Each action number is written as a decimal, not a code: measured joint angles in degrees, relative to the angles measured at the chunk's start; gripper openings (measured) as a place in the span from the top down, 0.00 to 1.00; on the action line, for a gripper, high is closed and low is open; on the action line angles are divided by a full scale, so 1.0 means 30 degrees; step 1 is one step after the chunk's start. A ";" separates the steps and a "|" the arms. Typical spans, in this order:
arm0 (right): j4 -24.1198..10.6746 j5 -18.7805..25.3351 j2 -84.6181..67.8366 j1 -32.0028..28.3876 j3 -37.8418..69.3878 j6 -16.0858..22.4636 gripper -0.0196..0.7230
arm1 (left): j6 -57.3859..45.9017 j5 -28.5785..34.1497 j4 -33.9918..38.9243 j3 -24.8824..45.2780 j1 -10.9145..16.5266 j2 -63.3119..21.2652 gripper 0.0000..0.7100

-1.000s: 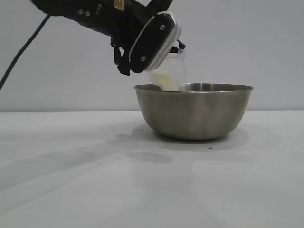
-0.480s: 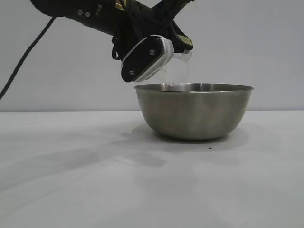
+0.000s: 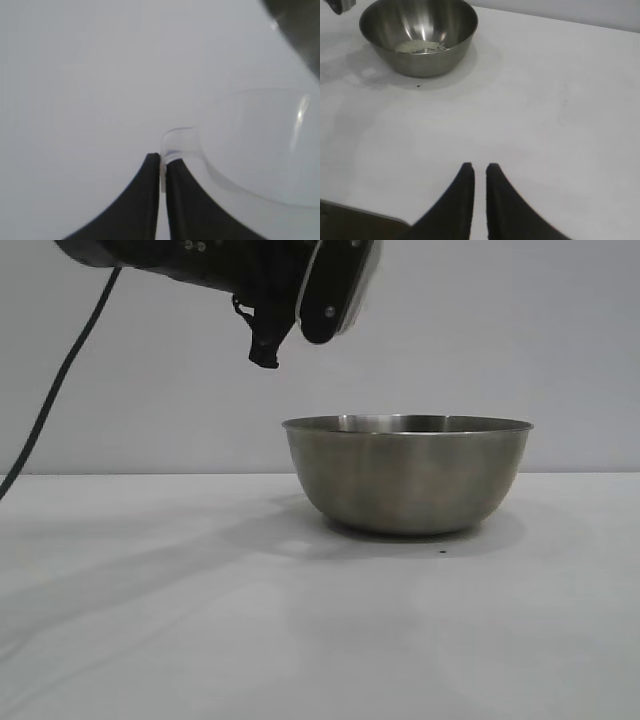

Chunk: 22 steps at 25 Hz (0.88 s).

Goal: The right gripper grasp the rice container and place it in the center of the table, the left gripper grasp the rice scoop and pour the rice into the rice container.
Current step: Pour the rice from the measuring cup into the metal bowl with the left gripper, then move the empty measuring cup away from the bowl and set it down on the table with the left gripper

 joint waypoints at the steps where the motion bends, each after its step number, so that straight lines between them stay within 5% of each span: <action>1: 0.0000 0.0000 0.0000 0.0000 0.0000 0.0000 0.90 | -0.0912 -0.0127 -0.0813 0.0000 0.0000 0.0000 1.00; 6: 0.0000 0.0000 0.0000 0.0000 0.0000 0.0000 0.90 | -0.4676 -0.1531 -0.3965 0.0000 0.0046 0.0000 1.00; 13: 0.0000 0.0000 0.0000 0.0000 0.0000 0.0000 0.90 | -1.0033 -0.1620 -1.0403 0.0000 0.1231 0.0000 1.00; 22: 0.0000 0.0000 0.0000 0.0000 0.0000 0.0000 0.90 | -1.4358 0.0224 -1.5199 0.0000 0.1457 0.0000 1.00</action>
